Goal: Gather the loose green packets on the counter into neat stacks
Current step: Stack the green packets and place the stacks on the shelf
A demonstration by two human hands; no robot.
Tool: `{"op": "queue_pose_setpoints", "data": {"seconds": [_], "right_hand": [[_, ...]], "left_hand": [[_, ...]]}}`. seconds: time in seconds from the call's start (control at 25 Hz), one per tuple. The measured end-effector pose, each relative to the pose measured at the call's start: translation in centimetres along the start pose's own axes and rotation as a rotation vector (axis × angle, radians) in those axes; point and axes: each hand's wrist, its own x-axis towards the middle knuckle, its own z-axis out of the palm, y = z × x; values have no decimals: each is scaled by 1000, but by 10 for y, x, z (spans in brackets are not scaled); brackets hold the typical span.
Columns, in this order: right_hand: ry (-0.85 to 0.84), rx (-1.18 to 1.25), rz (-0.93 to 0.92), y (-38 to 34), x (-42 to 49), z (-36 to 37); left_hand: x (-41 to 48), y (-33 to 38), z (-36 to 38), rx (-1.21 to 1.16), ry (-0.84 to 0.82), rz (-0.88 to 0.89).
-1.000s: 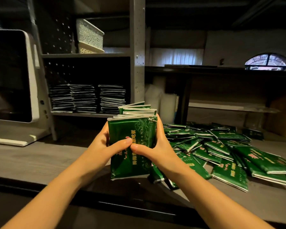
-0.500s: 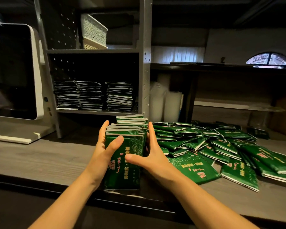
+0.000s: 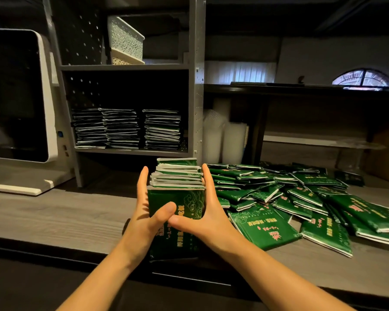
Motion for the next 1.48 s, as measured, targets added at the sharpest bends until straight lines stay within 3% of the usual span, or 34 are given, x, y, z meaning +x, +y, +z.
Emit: {"op": "queue_pose_setpoints", "data": {"seconds": [0.28, 0.52, 0.76, 0.96, 1.12, 1.36, 1.48], "right_hand": [[-45, 51, -20, 8, 5, 4], [-12, 50, 25, 0, 12, 1], [49, 182, 19, -44, 40, -1], [28, 288, 24, -86, 68, 9], [-13, 383, 28, -118, 88, 22], [-111, 275, 76, -187, 138, 33], [29, 76, -119, -211, 164, 38]], "left_hand": [[1, -9, -5, 70, -48, -69], [3, -10, 1, -61, -11, -172], [30, 27, 2, 206, -31, 66], [51, 73, -8, 298, -124, 153], [70, 111, -15, 462, -60, 192], [121, 172, -27, 442, 126, 205], [154, 204, -31, 368, 212, 136]]}}
